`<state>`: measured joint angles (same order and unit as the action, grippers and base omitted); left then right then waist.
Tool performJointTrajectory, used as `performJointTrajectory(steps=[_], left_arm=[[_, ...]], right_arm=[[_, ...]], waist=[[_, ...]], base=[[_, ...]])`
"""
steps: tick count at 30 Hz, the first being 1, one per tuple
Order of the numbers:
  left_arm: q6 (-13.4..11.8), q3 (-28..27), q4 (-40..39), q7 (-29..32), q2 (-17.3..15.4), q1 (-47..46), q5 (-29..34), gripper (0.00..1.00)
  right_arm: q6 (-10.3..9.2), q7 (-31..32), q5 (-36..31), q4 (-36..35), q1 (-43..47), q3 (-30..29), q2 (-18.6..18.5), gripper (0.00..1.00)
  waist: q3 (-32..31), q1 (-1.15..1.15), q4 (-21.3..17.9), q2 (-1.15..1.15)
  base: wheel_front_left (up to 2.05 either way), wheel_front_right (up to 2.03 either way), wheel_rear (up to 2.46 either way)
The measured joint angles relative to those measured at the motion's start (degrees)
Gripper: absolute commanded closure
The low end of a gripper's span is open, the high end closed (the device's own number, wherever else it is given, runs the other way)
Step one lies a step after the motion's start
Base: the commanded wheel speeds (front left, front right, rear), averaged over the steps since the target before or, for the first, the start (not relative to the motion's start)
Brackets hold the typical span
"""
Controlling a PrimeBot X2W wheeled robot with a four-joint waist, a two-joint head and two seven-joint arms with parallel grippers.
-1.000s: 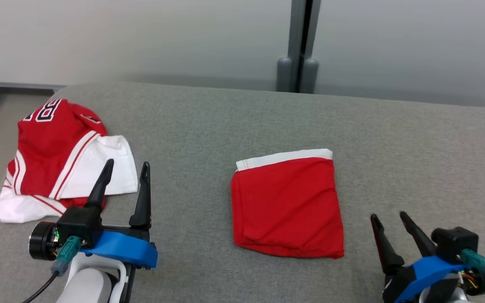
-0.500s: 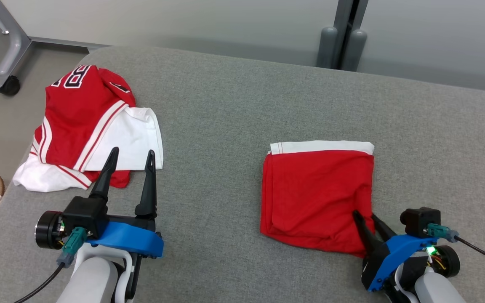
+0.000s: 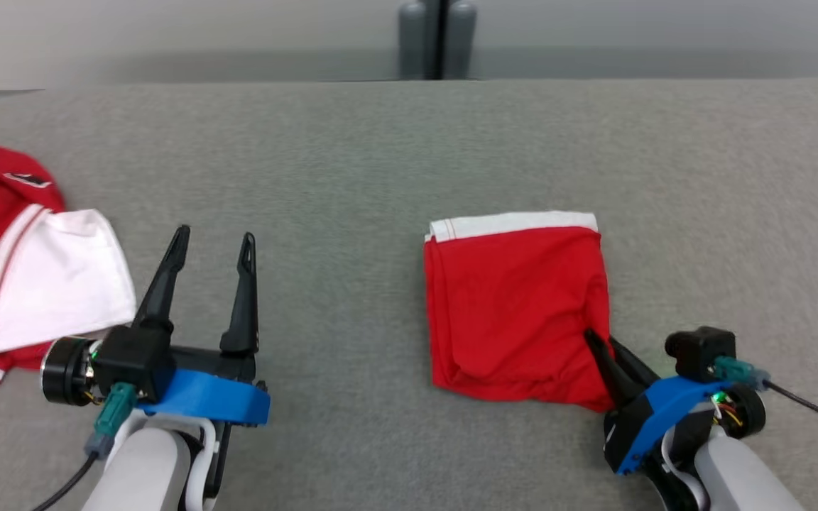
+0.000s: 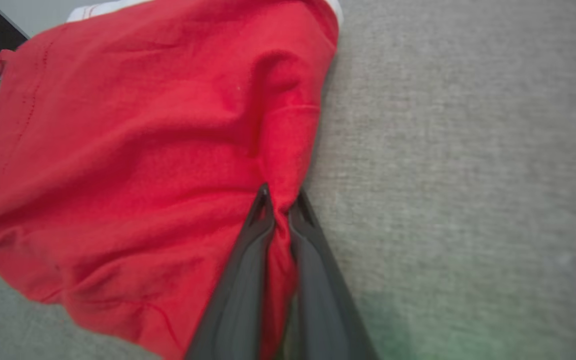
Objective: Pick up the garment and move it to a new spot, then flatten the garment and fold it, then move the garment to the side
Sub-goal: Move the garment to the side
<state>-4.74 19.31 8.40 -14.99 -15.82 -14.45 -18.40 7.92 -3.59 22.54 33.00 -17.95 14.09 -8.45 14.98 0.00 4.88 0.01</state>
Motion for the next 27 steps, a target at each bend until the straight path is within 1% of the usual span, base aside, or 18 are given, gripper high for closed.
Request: performJointTrajectory(steps=[3,7,10,13,15,19,27], left_arm=[[0.18,0.60,-1.07,0.13,-0.36,-0.11,0.67,0.00],[0.60,1.81,-2.45,0.98,-0.66,-0.98,1.34,0.00],[0.76,2.37,-3.25,1.72,-0.64,-2.03,1.56,0.00],[1.13,2.98,-3.74,2.13,-0.64,-3.44,1.89,0.00],[1.24,3.34,-3.91,2.34,-0.48,-4.53,2.03,0.00],[1.59,3.92,-4.08,2.69,-0.31,-6.35,2.37,0.00],[2.24,4.68,-4.15,2.48,-0.35,-9.56,2.96,0.00]], right_arm=[[0.02,-0.35,0.42,-0.12,-0.73,0.16,-1.67,1.00],[-0.09,-0.12,0.20,0.08,-2.79,-1.09,-5.90,1.00],[-0.40,0.92,-0.75,0.60,-5.40,-3.03,-9.57,1.00],[-0.42,2.03,-1.86,1.36,-8.96,-5.10,-12.09,1.00],[-0.42,2.53,-2.46,2.58,-11.15,-6.60,-13.37,1.00],[-0.42,2.58,-4.03,5.34,-14.59,-10.00,-14.11,1.00],[-0.42,-0.05,-10.13,10.04,-20.38,-18.71,-15.40,1.00]], waist=[[1.13,0.00,-4.36,0.00],[2.27,0.00,-10.01,0.00],[2.85,0.01,-13.51,0.01],[3.61,0.00,-15.93,0.00],[4.54,0.00,-16.57,0.00],[6.73,0.01,-16.67,0.01],[11.81,0.01,-14.97,0.01]], base=[[0.00,0.00,0.00],[0.00,0.00,0.00],[0.00,0.00,0.00],[0.00,0.00,0.00],[0.00,0.00,0.00],[0.00,0.00,0.00],[0.00,0.00,0.00]])
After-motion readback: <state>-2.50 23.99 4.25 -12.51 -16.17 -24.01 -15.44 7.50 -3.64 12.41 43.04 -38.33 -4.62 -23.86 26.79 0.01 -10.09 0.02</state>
